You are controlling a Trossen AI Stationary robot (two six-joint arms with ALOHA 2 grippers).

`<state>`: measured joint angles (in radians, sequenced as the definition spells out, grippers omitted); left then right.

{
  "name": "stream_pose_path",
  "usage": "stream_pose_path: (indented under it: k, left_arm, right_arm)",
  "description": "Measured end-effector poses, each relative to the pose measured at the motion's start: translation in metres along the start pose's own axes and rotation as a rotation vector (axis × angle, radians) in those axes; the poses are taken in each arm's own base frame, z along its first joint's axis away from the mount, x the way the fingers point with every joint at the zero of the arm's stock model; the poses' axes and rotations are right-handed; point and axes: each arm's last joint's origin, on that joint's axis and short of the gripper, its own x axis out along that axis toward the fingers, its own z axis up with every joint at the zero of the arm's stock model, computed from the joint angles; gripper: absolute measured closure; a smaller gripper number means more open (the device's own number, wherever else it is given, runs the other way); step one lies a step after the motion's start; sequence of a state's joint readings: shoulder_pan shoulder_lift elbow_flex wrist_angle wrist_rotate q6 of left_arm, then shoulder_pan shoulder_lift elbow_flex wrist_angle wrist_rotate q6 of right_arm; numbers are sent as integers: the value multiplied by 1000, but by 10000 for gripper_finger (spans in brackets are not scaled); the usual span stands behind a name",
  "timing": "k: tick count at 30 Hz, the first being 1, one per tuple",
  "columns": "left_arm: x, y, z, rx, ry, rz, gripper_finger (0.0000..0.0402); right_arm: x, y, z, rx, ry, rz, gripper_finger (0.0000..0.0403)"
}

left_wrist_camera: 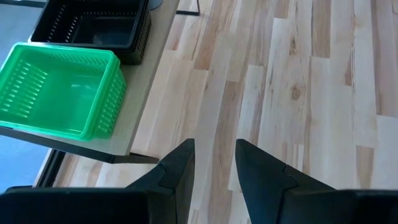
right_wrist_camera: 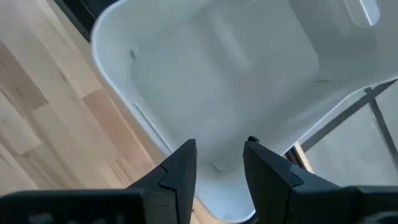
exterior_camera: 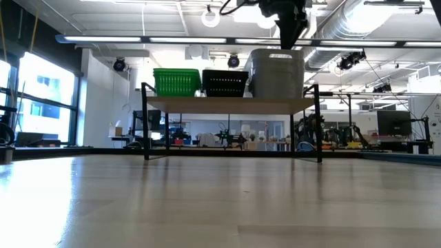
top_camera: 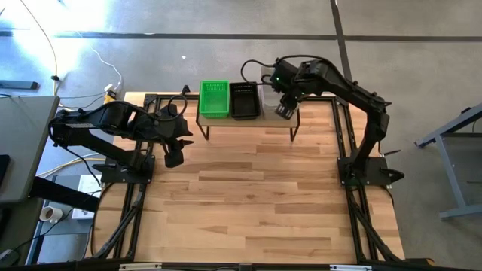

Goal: Stack baskets on shelf by color
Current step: Stack the gray bin on top of the gray bins on the shelf

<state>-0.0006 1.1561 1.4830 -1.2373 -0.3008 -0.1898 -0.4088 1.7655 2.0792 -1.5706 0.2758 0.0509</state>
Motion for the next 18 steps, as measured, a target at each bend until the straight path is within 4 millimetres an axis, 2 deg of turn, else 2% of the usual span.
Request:
stream_pose_path:
  k: [13,18]
  left_arm:
    - [0,0,0,0,1,-2,296]
    - [0,0,0,-1,0,-2,296]
  right_arm:
    - [-2,6,-1,67,0,72,284]
    - [-2,7,-1,74,-3,40,284]
